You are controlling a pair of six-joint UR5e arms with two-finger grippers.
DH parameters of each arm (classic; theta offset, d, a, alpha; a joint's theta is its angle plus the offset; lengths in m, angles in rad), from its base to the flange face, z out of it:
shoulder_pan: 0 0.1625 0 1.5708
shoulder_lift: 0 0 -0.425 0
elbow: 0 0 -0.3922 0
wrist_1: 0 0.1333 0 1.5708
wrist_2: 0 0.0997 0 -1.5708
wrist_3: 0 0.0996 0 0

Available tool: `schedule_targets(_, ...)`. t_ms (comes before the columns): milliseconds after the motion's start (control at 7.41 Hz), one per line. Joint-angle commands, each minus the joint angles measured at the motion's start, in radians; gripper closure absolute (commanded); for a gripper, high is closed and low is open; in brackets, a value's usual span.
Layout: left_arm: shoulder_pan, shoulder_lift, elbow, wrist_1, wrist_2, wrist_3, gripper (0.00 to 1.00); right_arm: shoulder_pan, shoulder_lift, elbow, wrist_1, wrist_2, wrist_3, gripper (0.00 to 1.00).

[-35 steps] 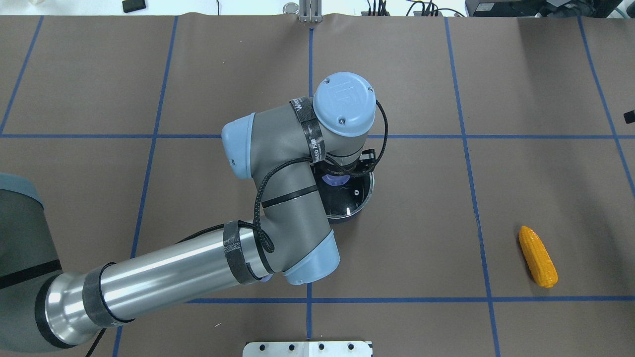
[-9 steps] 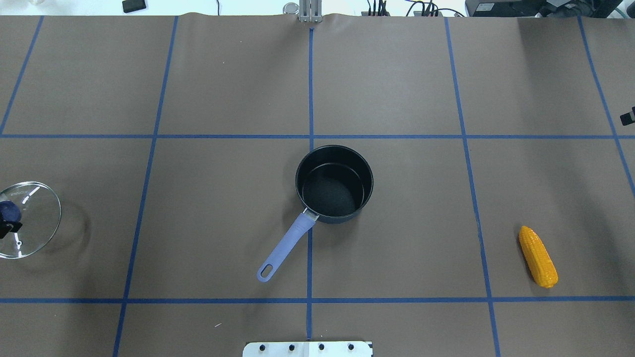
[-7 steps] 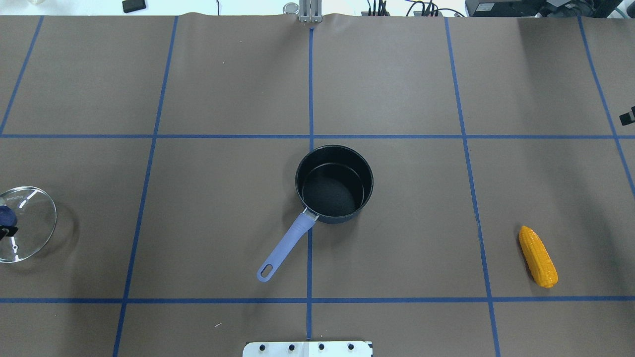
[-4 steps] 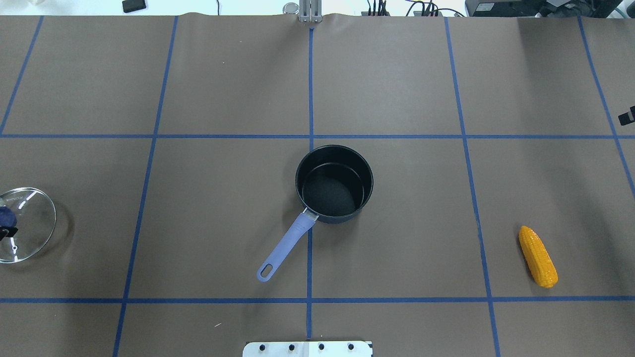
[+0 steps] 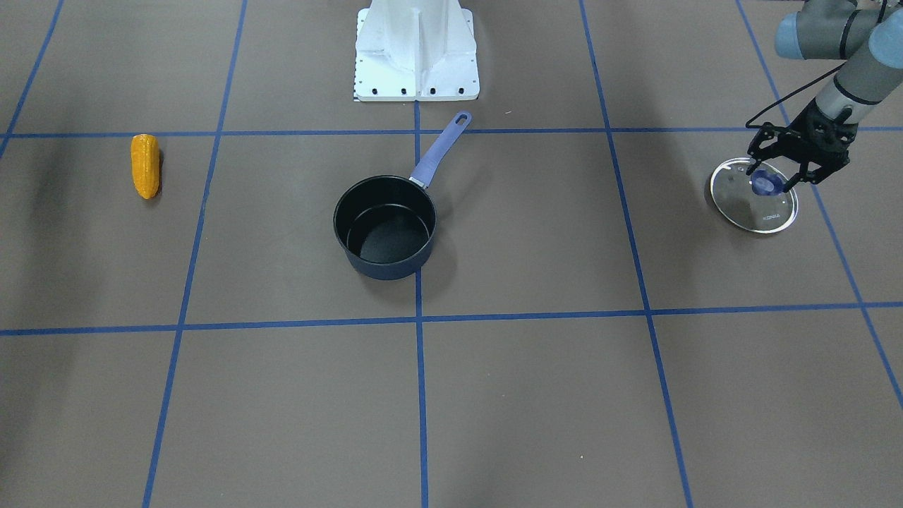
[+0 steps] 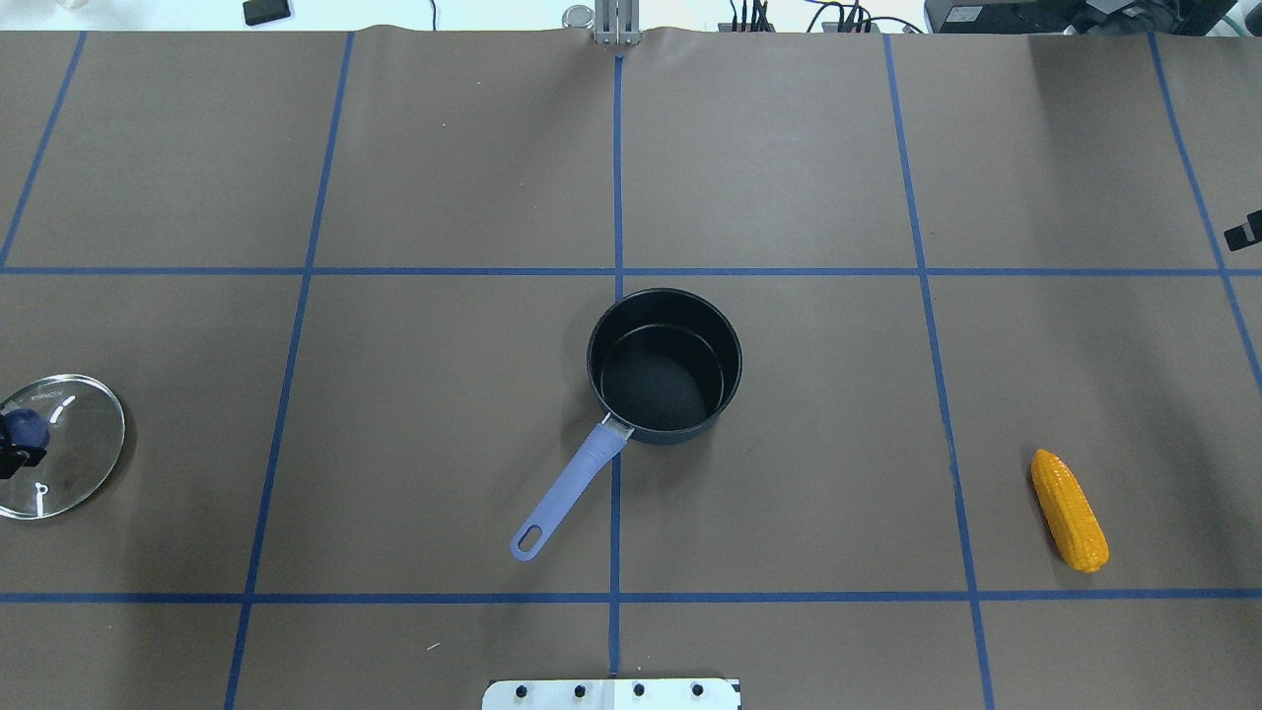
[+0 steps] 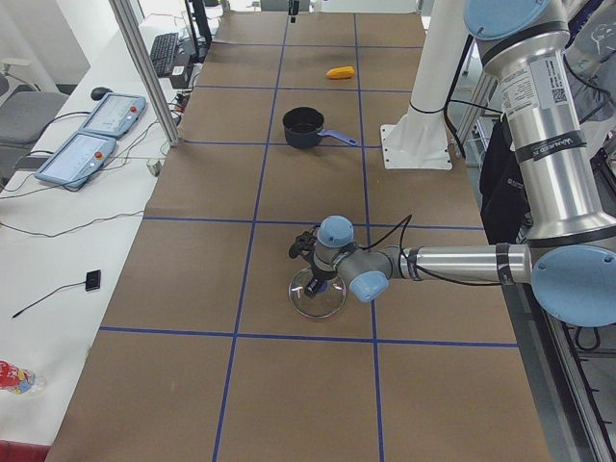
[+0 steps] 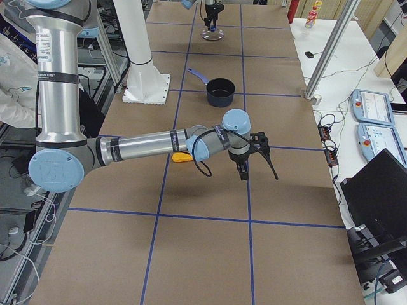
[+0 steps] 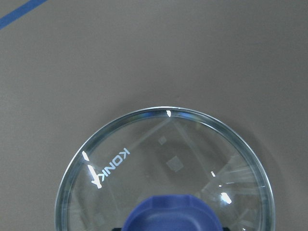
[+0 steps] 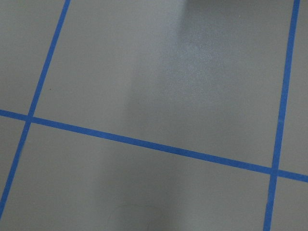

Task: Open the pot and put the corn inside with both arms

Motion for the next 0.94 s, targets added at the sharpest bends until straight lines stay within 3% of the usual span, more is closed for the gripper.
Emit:
schedule_targets(0, -0.001, -0.006, -0.003, 0.002, -0.009, -0.006, 0.02, -0.004, 0.002, 0.001, 0.000, 0.003, 0.005, 0.00)
schedule_targets(270, -0.059, -0.063, -0.011, 0.128, -0.116, 0.001, 0.02, -0.014, -0.003, 0.033, 0.000, 0.003, 0.079, 0.00)
schedule_targets(540, -0.228, -0.129, -0.028, 0.317, -0.141, 0.029, 0.02, -0.083, -0.035, 0.101, 0.000, -0.008, 0.199, 0.00)
schedule_targets(810, -0.418, -0.187, -0.025, 0.530, -0.235, 0.236, 0.02, -0.140, -0.105, 0.197, 0.000, -0.032, 0.265, 0.00)
